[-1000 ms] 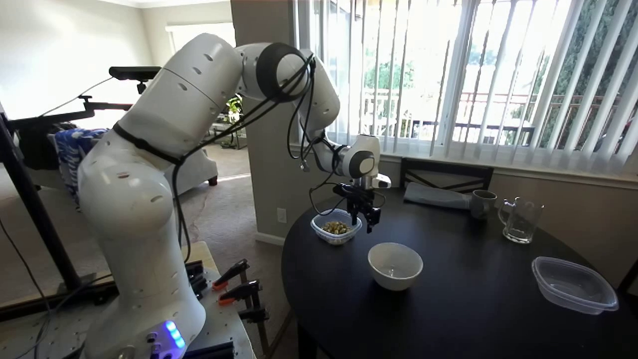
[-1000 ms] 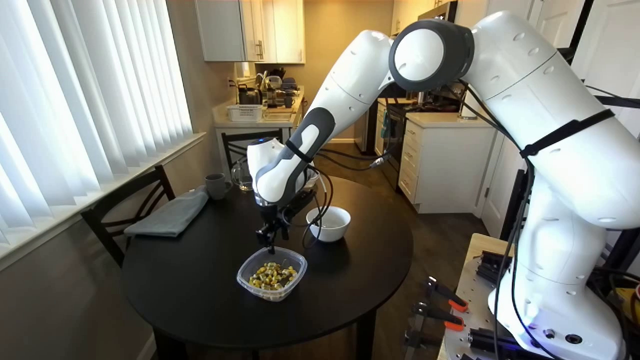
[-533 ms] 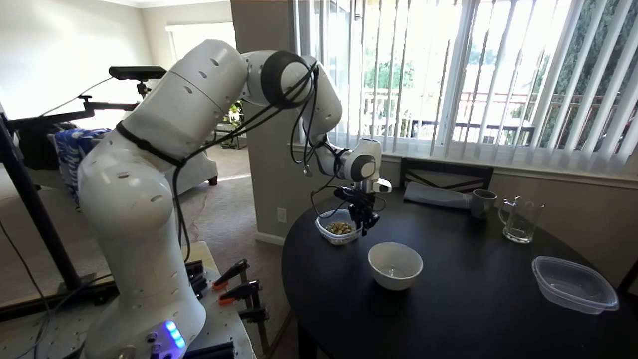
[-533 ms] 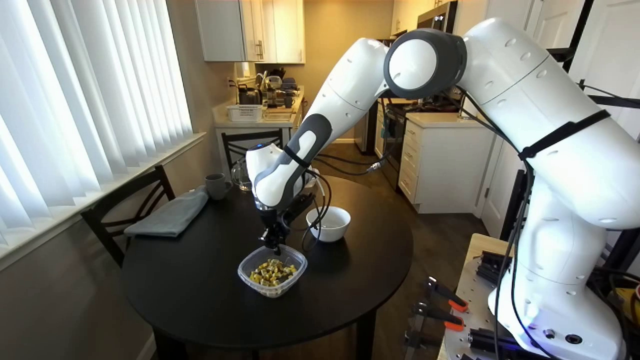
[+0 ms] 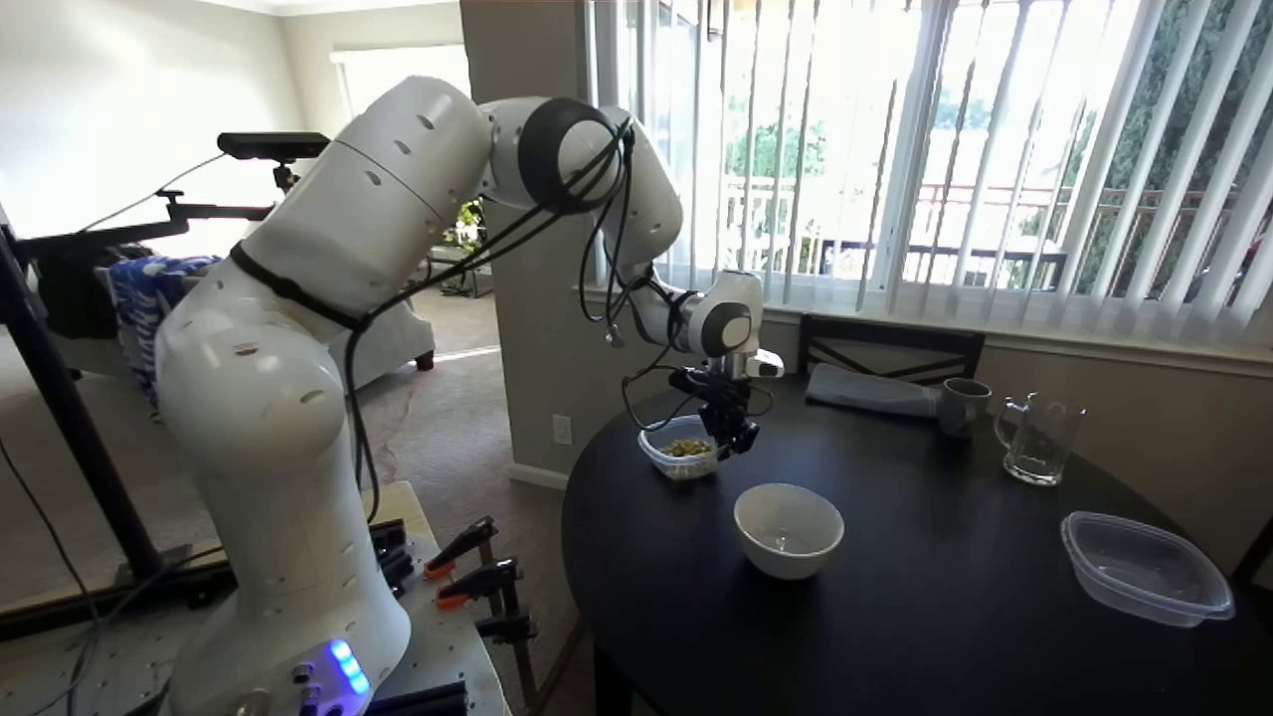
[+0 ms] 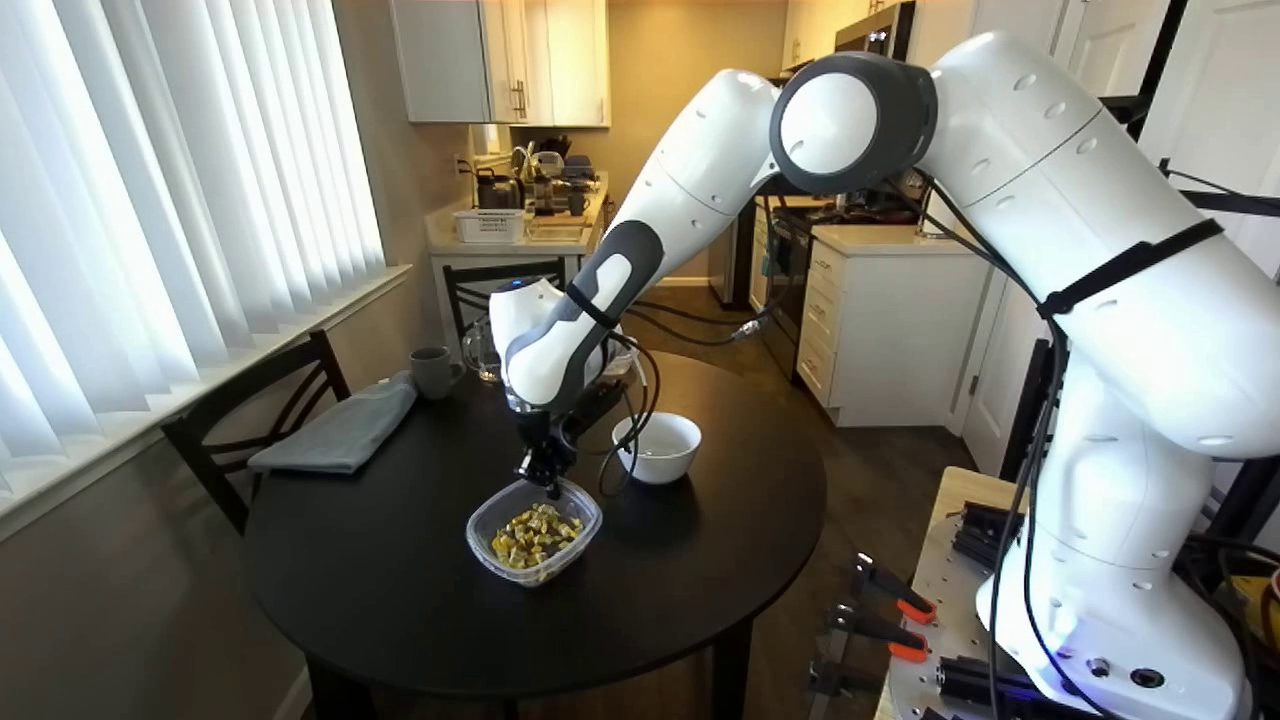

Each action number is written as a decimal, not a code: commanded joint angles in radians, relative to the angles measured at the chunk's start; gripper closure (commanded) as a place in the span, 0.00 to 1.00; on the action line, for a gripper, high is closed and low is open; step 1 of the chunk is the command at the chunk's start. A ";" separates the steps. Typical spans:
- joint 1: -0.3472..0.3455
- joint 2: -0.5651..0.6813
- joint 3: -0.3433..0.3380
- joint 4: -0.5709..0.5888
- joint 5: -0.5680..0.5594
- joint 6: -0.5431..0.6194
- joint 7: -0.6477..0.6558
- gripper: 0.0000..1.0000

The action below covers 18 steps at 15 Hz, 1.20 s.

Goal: Pour the contents from the left bowl to the right bowl

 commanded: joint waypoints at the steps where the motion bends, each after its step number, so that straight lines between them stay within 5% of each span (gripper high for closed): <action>1: 0.013 -0.112 -0.005 -0.123 0.003 0.043 0.003 0.97; 9: 0.063 -0.328 -0.032 -0.306 -0.030 0.087 0.075 0.97; 18: 0.140 -0.479 -0.154 -0.397 -0.222 0.055 0.419 0.96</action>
